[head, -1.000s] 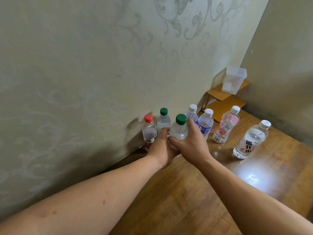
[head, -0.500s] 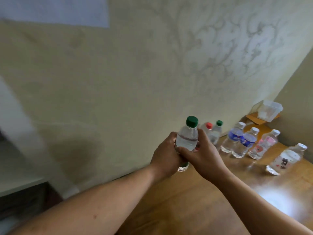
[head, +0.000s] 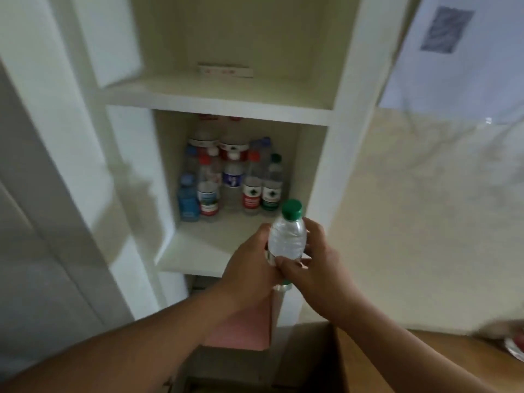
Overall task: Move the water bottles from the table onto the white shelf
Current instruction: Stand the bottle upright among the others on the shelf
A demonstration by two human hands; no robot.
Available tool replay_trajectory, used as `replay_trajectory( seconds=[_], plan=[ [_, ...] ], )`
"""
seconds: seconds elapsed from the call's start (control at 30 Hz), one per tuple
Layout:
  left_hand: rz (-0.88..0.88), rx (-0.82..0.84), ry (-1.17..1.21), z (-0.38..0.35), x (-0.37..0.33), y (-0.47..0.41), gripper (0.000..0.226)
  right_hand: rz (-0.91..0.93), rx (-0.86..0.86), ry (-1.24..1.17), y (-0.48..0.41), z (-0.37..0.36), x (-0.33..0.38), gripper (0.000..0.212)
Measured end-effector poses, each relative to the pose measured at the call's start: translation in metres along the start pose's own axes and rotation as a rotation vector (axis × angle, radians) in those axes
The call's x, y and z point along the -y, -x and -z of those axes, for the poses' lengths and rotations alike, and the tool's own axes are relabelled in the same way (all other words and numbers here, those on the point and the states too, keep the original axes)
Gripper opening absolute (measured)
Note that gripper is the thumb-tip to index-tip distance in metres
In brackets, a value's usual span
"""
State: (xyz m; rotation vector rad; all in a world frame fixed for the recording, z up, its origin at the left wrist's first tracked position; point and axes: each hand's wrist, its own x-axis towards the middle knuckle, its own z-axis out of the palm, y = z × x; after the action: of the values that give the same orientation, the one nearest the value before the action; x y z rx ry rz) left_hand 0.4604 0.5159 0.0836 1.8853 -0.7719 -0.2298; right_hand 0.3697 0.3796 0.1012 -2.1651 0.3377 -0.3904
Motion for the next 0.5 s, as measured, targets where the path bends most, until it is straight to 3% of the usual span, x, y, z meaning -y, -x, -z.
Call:
replay_trajectory(
  seconds=[0.1, 0.33, 0.5],
  plan=[
    [0.070, -0.109, -0.051, 0.033, 0.038, -0.027, 0.059, -0.027, 0.023, 0.017, -0.053, -0.041, 0.012, 0.052],
    [0.101, -0.149, -0.140, 0.064, 0.122, -0.103, 0.071, -0.150, 0.080, -0.063, -0.148, -0.114, 0.002, 0.079],
    [0.128, -0.168, -0.097, 0.069, 0.156, -0.141, 0.062, -0.173, 0.055, -0.069, -0.191, -0.140, -0.006, 0.071]
  ],
)
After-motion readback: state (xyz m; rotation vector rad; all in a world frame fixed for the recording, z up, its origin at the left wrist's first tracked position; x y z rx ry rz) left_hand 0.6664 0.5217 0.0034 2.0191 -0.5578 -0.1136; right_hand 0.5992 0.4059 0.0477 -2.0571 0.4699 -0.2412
